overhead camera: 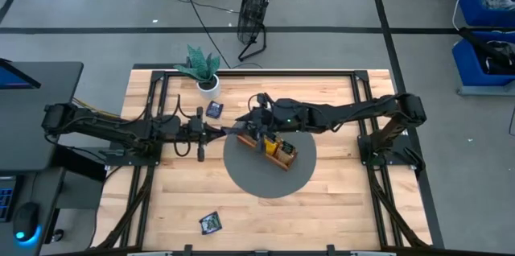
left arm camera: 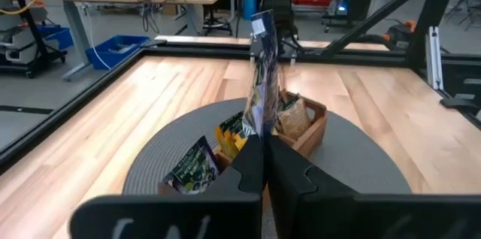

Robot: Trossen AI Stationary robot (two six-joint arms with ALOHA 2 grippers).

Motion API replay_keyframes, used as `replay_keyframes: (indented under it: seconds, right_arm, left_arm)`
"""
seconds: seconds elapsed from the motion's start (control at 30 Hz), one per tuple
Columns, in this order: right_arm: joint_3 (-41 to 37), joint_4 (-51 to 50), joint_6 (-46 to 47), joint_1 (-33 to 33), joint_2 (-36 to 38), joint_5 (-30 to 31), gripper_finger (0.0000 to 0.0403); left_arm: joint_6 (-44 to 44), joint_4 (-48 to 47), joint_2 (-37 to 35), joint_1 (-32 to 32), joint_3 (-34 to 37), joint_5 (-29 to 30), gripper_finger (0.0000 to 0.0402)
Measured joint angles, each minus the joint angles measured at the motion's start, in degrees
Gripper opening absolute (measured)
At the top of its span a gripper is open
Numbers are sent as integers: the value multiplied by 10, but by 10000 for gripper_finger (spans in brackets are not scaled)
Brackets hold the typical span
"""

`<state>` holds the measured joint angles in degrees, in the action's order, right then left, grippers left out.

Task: Pick & Place Tea
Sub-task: Put the dark blue tea bag into the left section of the wooden organizer

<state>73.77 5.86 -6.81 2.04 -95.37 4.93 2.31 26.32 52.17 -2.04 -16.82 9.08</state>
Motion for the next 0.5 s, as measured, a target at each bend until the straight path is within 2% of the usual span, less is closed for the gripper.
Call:
replay_keyframes:
  seconds: [0.23,0.5]
  right_arm:
    - [50,-50,-8,0,-42,-29,151]
    - [53,-59,4,-10,-50,-29,151]
  left_arm:
    - [0,3,-1,0,0,0,7]
    - [0,4,-1,0,0,-3,8]
